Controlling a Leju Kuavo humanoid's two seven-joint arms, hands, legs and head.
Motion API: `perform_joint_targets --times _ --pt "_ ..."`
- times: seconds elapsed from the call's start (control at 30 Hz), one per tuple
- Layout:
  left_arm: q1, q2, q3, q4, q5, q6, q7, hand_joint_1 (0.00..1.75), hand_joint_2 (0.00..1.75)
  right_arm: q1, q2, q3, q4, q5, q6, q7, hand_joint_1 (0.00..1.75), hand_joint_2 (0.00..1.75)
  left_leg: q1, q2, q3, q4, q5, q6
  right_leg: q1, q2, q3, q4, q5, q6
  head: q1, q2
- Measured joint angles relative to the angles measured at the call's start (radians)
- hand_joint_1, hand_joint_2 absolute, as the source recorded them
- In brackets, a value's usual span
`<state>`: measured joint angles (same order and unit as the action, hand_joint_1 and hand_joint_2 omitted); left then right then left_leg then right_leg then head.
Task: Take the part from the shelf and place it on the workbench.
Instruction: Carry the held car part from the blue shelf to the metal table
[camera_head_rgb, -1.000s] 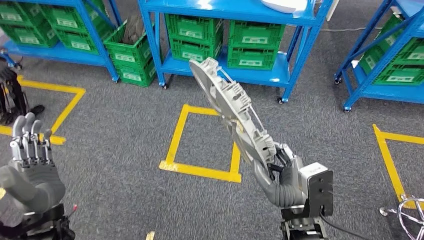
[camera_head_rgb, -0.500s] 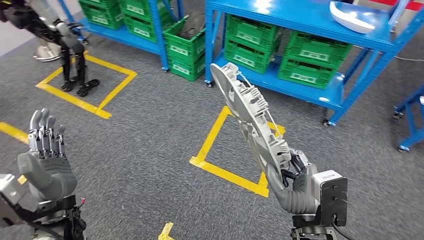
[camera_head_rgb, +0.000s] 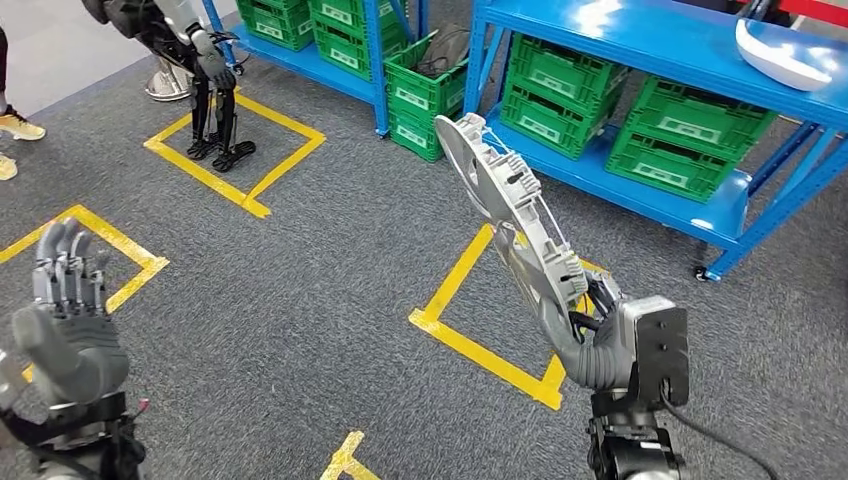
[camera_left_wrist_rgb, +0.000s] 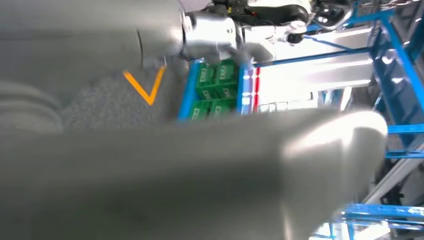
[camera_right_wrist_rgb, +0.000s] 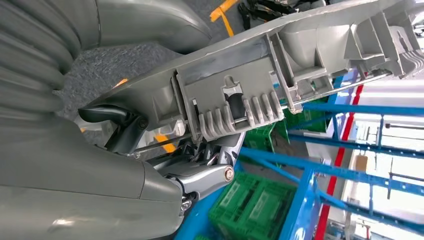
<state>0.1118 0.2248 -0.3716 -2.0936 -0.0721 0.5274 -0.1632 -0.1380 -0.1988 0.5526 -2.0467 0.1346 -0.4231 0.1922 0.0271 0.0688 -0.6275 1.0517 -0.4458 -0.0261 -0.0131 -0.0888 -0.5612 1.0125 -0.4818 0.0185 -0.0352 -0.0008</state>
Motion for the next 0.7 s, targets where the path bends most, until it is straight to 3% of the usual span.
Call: perform_joint_targets --times 0.03,0.07,0.13,0.2,0.27,0.33,0.37,0.43,0.5,0.57,0.63,0.7 --pt "-0.003 0.003 0.02 0.004 -0.003 -0.004 0.013 0.0 0.0 -0.009 -0.007 -0.012 0.006 -0.016 0.003 0.002 1.75 1.75 -0.004 0.009 0.01 -0.019 -0.001 0.006 0.003 -0.01 -0.002 0.006 -0.004 0.007 -0.002 0.0" --pt "-0.006 0.008 0.044 0.009 -0.004 -0.009 0.025 0.0 0.0 -0.018 -0.016 -0.025 0.012 -0.038 0.005 0.004 1.75 1.75 -0.008 0.004 0.01 -0.021 -0.005 0.015 0.005 -0.021 -0.002 0.009 -0.006 0.013 -0.001 0.0" --pt "-0.007 0.021 0.093 0.018 0.001 -0.023 0.046 0.0 0.0 -0.045 -0.035 -0.052 0.027 -0.092 0.012 0.009 1.75 1.75 -0.008 -0.025 0.002 -0.02 0.001 0.031 0.002 -0.038 -0.005 0.013 -0.011 0.024 0.009 0.0" --pt "-0.016 0.033 0.141 0.025 0.006 -0.04 0.061 0.0 0.0 -0.079 -0.053 -0.076 0.043 -0.132 0.021 0.014 1.75 1.75 -0.006 -0.05 -0.001 -0.023 0.007 0.042 -0.004 -0.003 -0.024 0.05 -0.039 0.033 0.015 0.0" --pt "-0.029 0.038 0.179 0.03 0.005 -0.056 0.07 0.0 0.0 -0.11 -0.068 -0.091 0.058 -0.148 0.032 0.02 1.75 1.75 -0.007 -0.076 -0.004 -0.024 0.011 0.05 -0.005 0.056 -0.08 0.171 -0.097 0.033 0.028 0.0" --pt "-0.036 0.041 0.204 0.035 0.001 -0.067 0.078 0.0 0.0 -0.14 -0.078 -0.098 0.077 -0.154 0.042 0.031 1.75 1.75 -0.013 -0.107 -0.007 -0.023 0.014 0.056 -0.001 0.079 -0.139 0.289 -0.133 0.027 0.04 0.0" --pt "-0.037 0.043 0.214 0.037 0.0 -0.069 0.08 0.0 0.0 -0.153 -0.081 -0.1 0.087 -0.156 0.045 0.039 1.75 1.75 -0.015 -0.123 -0.007 -0.023 0.015 0.057 0.001 0.083 -0.146 0.296 -0.122 0.022 0.044 0.0" --pt "-0.039 0.048 0.237 0.038 -0.002 -0.07 0.08 0.0 0.0 -0.178 -0.091 -0.103 0.105 -0.158 0.054 0.057 1.75 1.75 -0.018 -0.154 -0.006 -0.021 0.015 0.057 0.005 0.102 -0.112 0.202 -0.052 0.006 0.051 0.0" --pt "-0.043 0.053 0.259 0.038 -0.002 -0.071 0.08 0.0 0.0 -0.203 -0.099 -0.103 0.12 -0.159 0.062 0.071 1.75 1.75 -0.018 -0.181 -0.009 -0.021 0.019 0.053 0.006 0.15 -0.059 0.081 0.001 -0.014 0.052 0.0" --pt "-0.045 0.057 0.276 0.039 -0.001 -0.073 0.08 0.0 0.0 -0.224 -0.107 -0.103 0.131 -0.16 0.066 0.077 1.75 1.75 -0.01 -0.207 -0.02 -0.023 0.029 0.042 0.008 0.171 -0.034 0.033 0.007 -0.024 0.053 0.0" --pt "-0.044 0.06 0.292 0.04 0.0 -0.073 0.079 0.0 0.0 -0.241 -0.111 -0.103 0.14 -0.159 0.07 0.082 1.75 1.75 -0.003 -0.225 -0.029 -0.027 0.038 0.029 0.011 0.147 -0.023 0.013 0.012 -0.026 0.06 0.0" --pt "-0.045 0.066 0.312 0.04 0.005 -0.072 0.072 0.0 0.0 -0.257 -0.113 -0.103 0.151 -0.158 0.077 0.091 1.75 1.75 -0.009 -0.174 -0.049 -0.001 0.024 0.022 0.007 0.118 -0.009 -0.011 0.022 -0.028 0.057 0.0"
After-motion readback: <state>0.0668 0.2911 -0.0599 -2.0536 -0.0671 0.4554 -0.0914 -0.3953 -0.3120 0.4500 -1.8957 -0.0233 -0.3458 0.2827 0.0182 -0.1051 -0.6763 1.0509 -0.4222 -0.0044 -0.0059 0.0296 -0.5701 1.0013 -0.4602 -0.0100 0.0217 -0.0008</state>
